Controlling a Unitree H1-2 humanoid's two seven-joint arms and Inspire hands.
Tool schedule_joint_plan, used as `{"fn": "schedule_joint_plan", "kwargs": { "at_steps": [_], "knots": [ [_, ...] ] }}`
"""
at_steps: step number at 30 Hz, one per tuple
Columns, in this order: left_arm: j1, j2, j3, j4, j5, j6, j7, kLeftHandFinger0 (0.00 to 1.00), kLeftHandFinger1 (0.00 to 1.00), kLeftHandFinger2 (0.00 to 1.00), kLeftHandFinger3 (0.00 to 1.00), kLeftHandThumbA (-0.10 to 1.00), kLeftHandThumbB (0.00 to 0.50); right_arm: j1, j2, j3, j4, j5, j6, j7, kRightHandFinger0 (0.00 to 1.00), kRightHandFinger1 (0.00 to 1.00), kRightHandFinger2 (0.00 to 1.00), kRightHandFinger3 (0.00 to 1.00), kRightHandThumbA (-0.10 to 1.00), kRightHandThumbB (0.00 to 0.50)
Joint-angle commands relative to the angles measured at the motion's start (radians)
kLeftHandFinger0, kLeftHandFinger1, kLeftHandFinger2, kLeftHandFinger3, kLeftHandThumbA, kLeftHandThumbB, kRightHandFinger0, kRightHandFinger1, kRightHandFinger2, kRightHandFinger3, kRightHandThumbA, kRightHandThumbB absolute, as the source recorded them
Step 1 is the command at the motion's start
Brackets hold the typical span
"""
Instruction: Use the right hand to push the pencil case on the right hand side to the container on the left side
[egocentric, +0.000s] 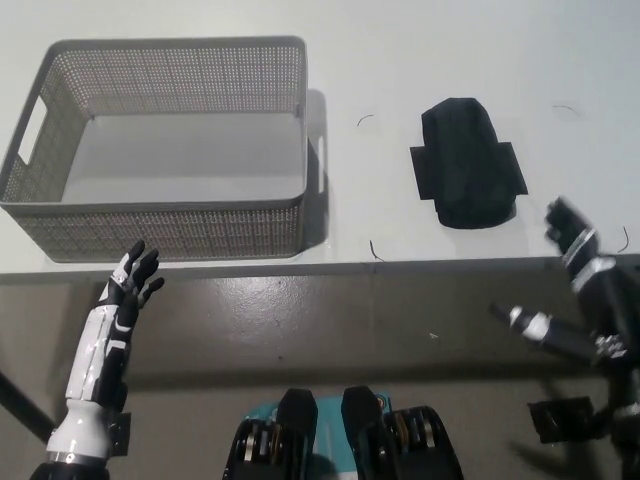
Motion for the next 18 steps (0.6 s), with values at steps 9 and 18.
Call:
{"fn": "schedule_joint_plan", "kwargs": {
  "at_steps": [9, 18],
  "knots": [
    [-0.007, 0.014, -0.006, -0.031, -0.027, -0.08, -0.034, 1.0, 1.0, 1.0, 1.0, 1.0, 0.127, -0.225, -0.089, -0.072, 0.047, 0.014, 0.008, -0.026, 1.0, 1.0, 1.0, 1.0, 1.0, 0.204],
    [-0.002, 0.009, -0.011, -0.033, -0.027, -0.07, -0.043, 1.0, 1.0, 1.0, 1.0, 1.0, 0.102, -0.441, -0.129, -0.087, 0.344, -0.005, -0.018, -0.045, 1.0, 1.0, 1.0, 1.0, 1.0, 0.27]
  ]
}}
